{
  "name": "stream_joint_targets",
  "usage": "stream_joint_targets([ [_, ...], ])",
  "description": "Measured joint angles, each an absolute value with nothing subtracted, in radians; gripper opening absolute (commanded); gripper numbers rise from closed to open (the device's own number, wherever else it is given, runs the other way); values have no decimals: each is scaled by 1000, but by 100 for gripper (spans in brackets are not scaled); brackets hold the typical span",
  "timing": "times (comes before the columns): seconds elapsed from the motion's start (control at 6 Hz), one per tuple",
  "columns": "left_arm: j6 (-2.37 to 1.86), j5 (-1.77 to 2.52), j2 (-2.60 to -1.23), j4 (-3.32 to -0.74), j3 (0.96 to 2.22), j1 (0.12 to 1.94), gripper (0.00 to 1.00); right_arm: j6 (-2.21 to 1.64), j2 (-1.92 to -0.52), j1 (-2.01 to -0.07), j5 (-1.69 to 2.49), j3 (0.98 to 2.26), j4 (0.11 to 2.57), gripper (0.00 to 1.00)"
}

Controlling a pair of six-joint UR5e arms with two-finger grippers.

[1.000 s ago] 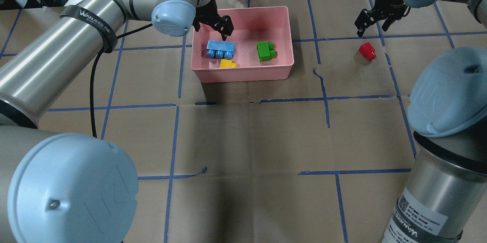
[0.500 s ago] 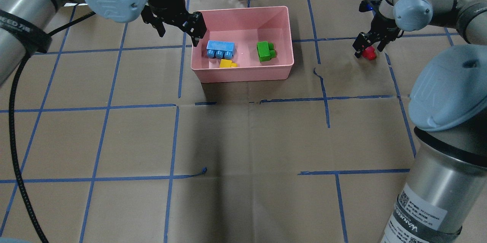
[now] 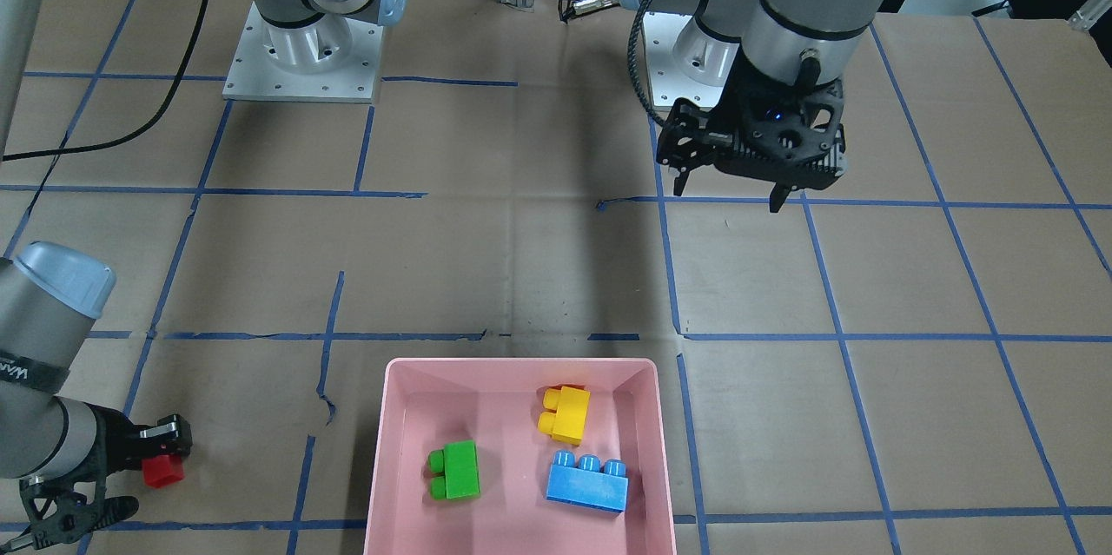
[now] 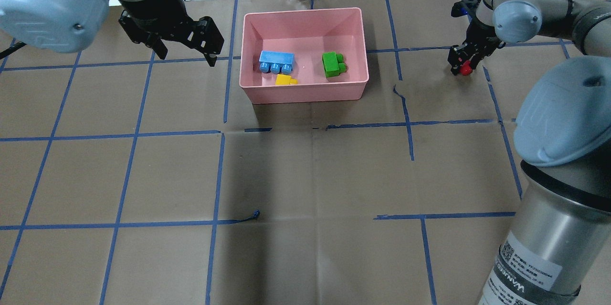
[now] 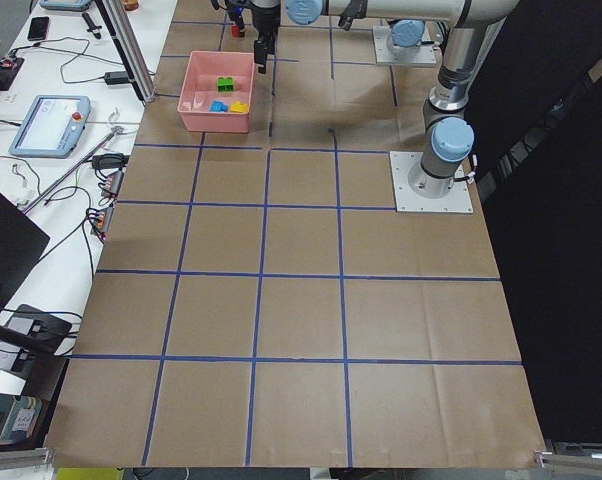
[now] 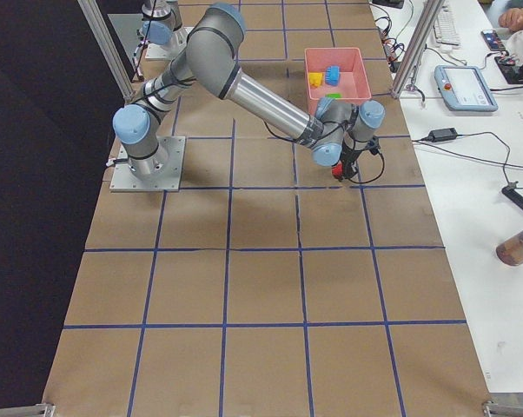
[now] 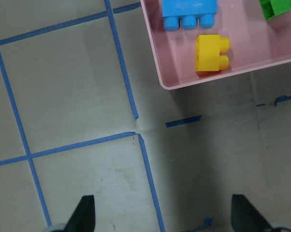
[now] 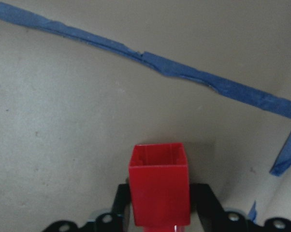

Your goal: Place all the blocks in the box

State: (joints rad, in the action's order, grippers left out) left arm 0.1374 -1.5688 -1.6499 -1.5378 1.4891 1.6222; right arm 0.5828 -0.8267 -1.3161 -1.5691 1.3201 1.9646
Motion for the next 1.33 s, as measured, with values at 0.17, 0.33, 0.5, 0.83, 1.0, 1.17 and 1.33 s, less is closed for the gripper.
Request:
stream_joint_targets([
  [0.17,139,-1555,-1622,-1585,1500,1606,99,583,-829,-1316,-1571,1320,1965,14],
  [0.33,140,-1551,-1597,-1612,1509,1595,99,581,-837,-1316,-1572,1318,1964,12],
  [0.5,141,-1551,-1564,-1632,1526,1581,99,574,-855,-1317,-1571,1302,1961,11],
  [0.83,141,-1547,-1497,-1652,1585,1545,99,480,-901,-1325,-1565,1193,1879,11],
  [1.0,141,-1548,-1481,-1653,1599,1538,99,384,-917,-1342,-1559,1121,1802,11],
  [1.17,141,-1549,-1475,-1654,1603,1534,99,262,-924,-1391,-1555,1054,1732,11],
  [1.33,141,-1551,-1472,-1654,1604,1534,99,124,-926,-1470,-1558,1004,1695,10],
])
